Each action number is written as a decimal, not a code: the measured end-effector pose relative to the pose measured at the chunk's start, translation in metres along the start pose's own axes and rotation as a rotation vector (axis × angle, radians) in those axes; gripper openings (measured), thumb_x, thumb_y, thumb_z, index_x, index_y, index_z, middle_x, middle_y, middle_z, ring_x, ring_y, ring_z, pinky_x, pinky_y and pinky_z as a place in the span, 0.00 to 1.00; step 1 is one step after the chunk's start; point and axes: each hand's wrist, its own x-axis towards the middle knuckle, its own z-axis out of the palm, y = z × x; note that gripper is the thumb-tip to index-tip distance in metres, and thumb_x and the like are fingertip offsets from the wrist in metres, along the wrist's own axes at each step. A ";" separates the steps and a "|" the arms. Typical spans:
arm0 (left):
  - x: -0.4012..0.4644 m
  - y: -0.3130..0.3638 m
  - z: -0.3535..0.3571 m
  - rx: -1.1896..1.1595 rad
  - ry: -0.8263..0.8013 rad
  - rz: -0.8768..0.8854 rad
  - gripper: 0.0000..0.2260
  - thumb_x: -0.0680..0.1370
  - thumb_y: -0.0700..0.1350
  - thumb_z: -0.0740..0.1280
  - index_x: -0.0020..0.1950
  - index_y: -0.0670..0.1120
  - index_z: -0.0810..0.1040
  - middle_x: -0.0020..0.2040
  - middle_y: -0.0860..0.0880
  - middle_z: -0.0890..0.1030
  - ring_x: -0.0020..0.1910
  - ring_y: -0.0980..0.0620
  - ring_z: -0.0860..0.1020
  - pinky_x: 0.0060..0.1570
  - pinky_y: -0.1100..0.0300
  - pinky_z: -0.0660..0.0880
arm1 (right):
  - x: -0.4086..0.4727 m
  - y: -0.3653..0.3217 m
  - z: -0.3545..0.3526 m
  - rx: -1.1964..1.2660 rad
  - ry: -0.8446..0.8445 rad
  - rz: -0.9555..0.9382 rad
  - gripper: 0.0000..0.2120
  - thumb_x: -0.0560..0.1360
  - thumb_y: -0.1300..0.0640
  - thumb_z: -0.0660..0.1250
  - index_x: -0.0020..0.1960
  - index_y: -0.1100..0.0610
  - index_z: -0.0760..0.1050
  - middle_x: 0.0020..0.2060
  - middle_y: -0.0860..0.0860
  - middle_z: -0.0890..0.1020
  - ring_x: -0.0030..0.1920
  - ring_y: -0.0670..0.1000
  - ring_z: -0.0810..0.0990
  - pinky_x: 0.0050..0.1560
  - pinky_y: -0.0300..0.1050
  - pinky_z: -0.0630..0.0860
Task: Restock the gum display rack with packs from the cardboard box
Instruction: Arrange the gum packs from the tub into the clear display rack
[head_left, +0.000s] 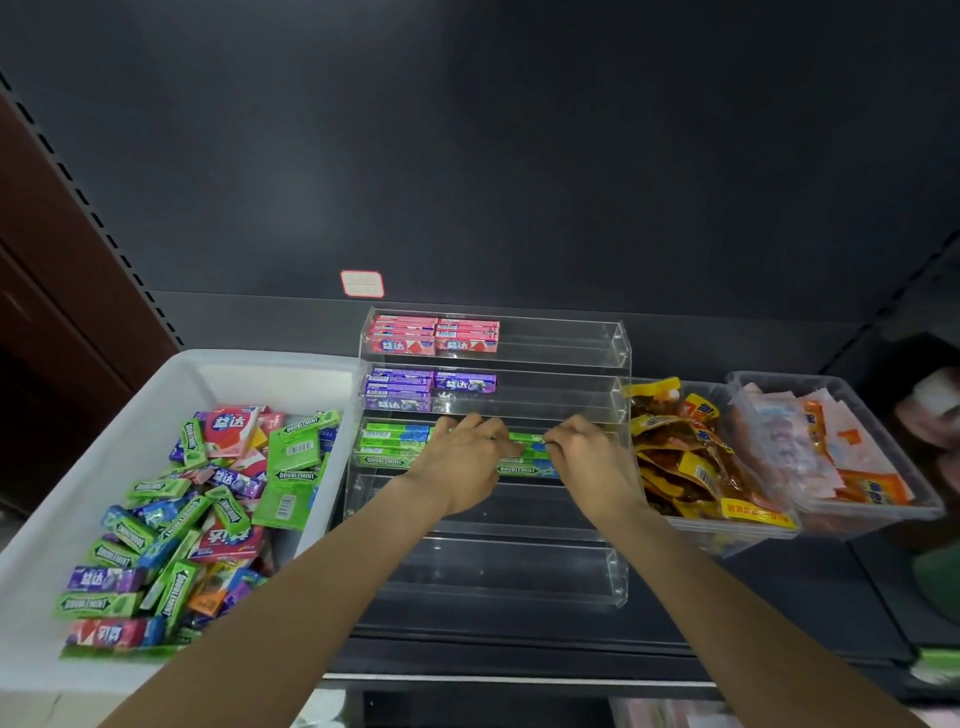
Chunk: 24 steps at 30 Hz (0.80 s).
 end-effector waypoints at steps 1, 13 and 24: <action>-0.001 -0.002 0.001 -0.022 0.017 -0.016 0.22 0.79 0.43 0.58 0.73 0.55 0.64 0.69 0.53 0.66 0.67 0.51 0.63 0.65 0.53 0.59 | 0.000 0.000 -0.001 0.027 0.000 -0.002 0.12 0.80 0.53 0.59 0.62 0.52 0.75 0.57 0.49 0.75 0.50 0.49 0.79 0.43 0.42 0.78; -0.017 -0.014 0.019 -0.020 0.060 -0.110 0.23 0.80 0.52 0.57 0.75 0.55 0.58 0.71 0.51 0.62 0.68 0.49 0.63 0.66 0.50 0.62 | -0.007 -0.014 -0.004 -0.019 -0.044 -0.075 0.21 0.79 0.42 0.56 0.65 0.53 0.72 0.57 0.49 0.72 0.58 0.48 0.71 0.47 0.42 0.76; -0.107 -0.093 -0.007 -0.217 0.427 -0.315 0.21 0.75 0.55 0.55 0.63 0.49 0.75 0.56 0.49 0.78 0.55 0.47 0.76 0.55 0.52 0.72 | 0.000 -0.119 -0.028 0.282 0.065 -0.220 0.17 0.80 0.47 0.57 0.65 0.53 0.73 0.56 0.49 0.75 0.59 0.48 0.72 0.56 0.44 0.72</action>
